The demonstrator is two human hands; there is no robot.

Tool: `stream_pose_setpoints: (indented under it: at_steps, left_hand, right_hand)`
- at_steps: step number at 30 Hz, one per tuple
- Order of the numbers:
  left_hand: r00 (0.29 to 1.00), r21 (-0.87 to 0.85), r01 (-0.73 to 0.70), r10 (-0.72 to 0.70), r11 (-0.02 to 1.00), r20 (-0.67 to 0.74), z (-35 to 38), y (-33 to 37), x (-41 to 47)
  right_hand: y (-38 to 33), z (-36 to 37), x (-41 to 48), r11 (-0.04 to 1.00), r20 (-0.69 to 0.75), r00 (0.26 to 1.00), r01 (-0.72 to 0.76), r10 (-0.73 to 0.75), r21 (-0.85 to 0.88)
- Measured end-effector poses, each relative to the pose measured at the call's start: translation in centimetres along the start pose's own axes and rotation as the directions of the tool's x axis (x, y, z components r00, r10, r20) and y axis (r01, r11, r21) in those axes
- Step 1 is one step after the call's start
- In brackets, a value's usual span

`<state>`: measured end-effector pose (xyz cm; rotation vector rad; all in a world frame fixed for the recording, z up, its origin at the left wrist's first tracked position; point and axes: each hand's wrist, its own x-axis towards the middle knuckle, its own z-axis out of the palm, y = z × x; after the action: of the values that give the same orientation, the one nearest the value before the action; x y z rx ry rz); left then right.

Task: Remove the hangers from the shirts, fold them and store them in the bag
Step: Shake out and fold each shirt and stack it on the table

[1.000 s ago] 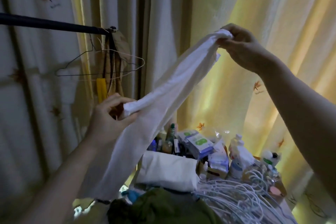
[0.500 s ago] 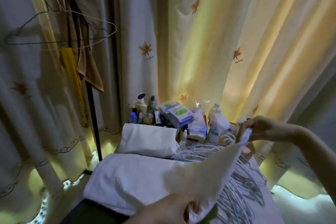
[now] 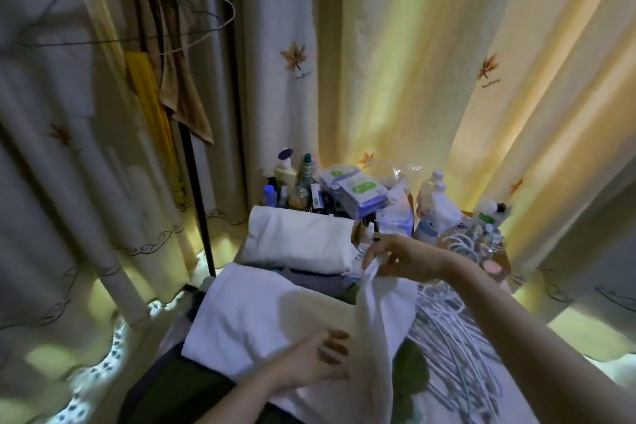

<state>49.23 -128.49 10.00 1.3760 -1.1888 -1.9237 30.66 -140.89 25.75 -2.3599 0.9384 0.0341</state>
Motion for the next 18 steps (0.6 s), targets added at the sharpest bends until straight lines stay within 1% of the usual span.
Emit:
stream_pose_setpoints:
  at_steps: [1, 2, 3, 4, 5, 6, 7, 8, 10, 11, 13, 14, 15, 16, 17, 18]
  left_hand:
    - [0.999, -0.179, -0.019, 0.012, 0.984, -0.042, -1.9, 0.4, 0.0]
    - [0.992, -0.273, -0.060, 0.026, 0.960, -0.126, -4.1, 1.0, -0.9]
    - [0.974, -0.307, -0.126, 0.059, 0.943, -0.219, -6.4, 1.3, -1.6]
    - [0.959, -0.340, -0.203, 0.117, 0.918, -0.257, -8.5, 1.5, -2.2]
    - [0.940, -0.296, -0.272, 0.187, 0.916, -0.286, -10.2, 1.7, -2.9]
    - [0.928, -0.269, -0.298, 0.212, 0.916, -0.305, -11.1, 1.8, -3.5]
    - [0.906, -0.199, -0.324, 0.243, 0.925, -0.346, -12.0, 1.7, -3.8]
    - [0.890, -0.163, -0.318, 0.235, 0.934, -0.390, -12.9, 1.7, -3.9]
    - [0.850, -0.071, -0.303, 0.236, 0.950, -0.470, -14.5, 1.3, -3.5]
    - [0.840, -0.070, -0.314, 0.243, 0.947, -0.485, -15.3, 1.1, -3.5]
    - [0.832, -0.188, -0.349, 0.212, 0.918, -0.513, -16.7, 0.7, -3.7]
    - [0.807, -0.228, -0.375, 0.196, 0.898, -0.557, -17.4, 0.5, -3.9]
    - [0.767, -0.223, -0.397, 0.188, 0.891, -0.614, -18.1, 0.4, -4.1]
    - [0.714, -0.158, -0.393, 0.193, 0.906, -0.673, -18.7, 0.2, -4.0]
    - [0.646, -0.050, -0.368, 0.217, 0.928, -0.731, -19.3, 0.1, -3.9]
    - [0.556, 0.091, -0.314, 0.261, 0.945, -0.789, -19.6, -0.1, -3.8]
  right_hand:
    - [-1.5, 1.0, 2.3, 0.999, -0.008, 0.999, 0.036, -0.036, -0.033]
    - [-2.9, 2.2, 4.6, 0.996, -0.014, 0.998, 0.065, -0.066, -0.063]
    - [-4.4, 3.5, 6.8, 0.992, -0.020, 0.995, 0.093, -0.095, -0.083]
    - [-5.9, 4.9, 8.9, 0.988, -0.029, 0.991, 0.127, -0.130, -0.082]
    - [-7.3, 6.4, 10.6, 0.984, -0.041, 0.985, 0.168, -0.170, -0.054]
    - [-8.5, 7.8, 12.1, 0.982, -0.054, 0.980, 0.191, -0.191, -0.002]
    - [-9.3, 9.0, 13.3, 0.979, -0.070, 0.979, 0.194, -0.189, 0.060]
    - [-9.7, 9.8, 14.1, 0.975, -0.098, 0.980, 0.186, -0.175, 0.120]
    - [-9.2, 10.6, 14.7, 0.963, -0.224, 0.966, 0.176, -0.129, 0.204]
    - [-8.2, 10.7, 14.6, 0.957, -0.294, 0.952, 0.157, -0.081, 0.245]
    - [-5.0, 11.2, 13.5, 0.925, -0.398, 0.909, 0.040, 0.123, 0.377]
    - [-3.2, 11.7, 12.6, 0.897, -0.428, 0.866, -0.050, 0.258, 0.439]
    - [-1.3, 12.4, 11.4, 0.861, -0.439, 0.805, -0.164, 0.399, 0.482]
    - [0.5, 13.5, 10.1, 0.817, -0.436, 0.730, -0.291, 0.526, 0.498]
    - [2.1, 14.7, 8.7, 0.761, -0.417, 0.660, -0.397, 0.625, 0.513]
    - [3.5, 16.1, 7.3, 0.689, -0.376, 0.595, -0.480, 0.711, 0.543]
